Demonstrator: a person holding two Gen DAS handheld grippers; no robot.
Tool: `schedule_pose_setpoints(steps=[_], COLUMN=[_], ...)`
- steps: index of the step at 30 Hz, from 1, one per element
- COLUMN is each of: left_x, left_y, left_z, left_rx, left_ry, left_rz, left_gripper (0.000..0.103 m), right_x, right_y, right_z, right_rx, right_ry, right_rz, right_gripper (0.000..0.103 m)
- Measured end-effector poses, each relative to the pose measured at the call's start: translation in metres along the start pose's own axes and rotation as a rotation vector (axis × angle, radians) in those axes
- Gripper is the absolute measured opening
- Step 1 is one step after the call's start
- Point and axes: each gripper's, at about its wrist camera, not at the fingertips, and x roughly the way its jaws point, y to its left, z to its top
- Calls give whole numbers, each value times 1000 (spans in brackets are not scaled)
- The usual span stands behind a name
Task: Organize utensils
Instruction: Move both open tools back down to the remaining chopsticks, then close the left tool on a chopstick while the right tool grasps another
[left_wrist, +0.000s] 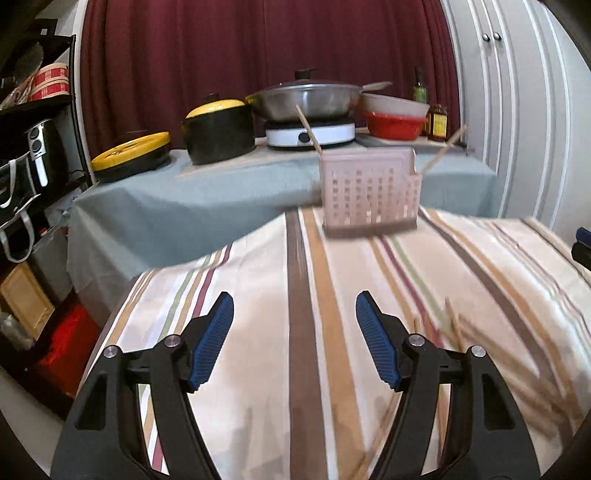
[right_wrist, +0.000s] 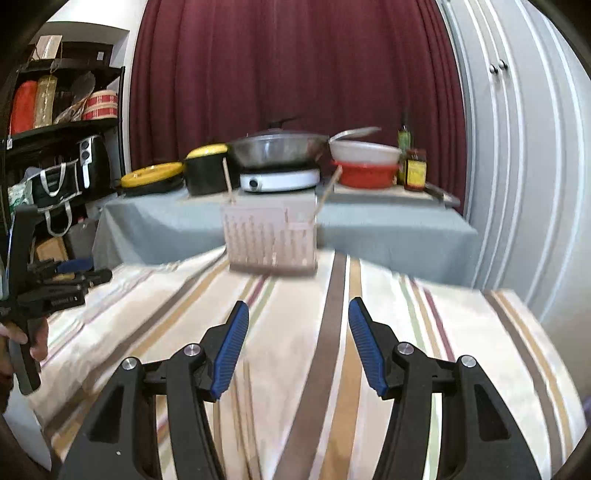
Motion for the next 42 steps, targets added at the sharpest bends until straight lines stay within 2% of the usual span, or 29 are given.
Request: schedule_pose_setpoints(steps=[7,15,21,28,34,42], left_x=[-20,-33,-38,-43,-43,-48], left_y=[2,5,5,1,-3,-3], left_z=[-51,-97,-115,-123,-126,-132], left_rx=[-15,-27,-28,-14,0,18], left_ry=[54,102,112,108,107,91], left_rz=[-5,2,-4,-8,-12,-27], left_gripper=[67,67,67,67,67,67], right_x=[-12,-20,-24,-30,-28,-27], right_y=[-3,3,-1,2,5,6], right_z=[-62,-105,-116,-122,-125,-127], right_rx=[28,-1,3,-16,-42,-35], right_ry=[86,142,157,155,167,168], right_rz=[25,61,67,85,63,84], right_gripper=[46,34,29,29,29,18])
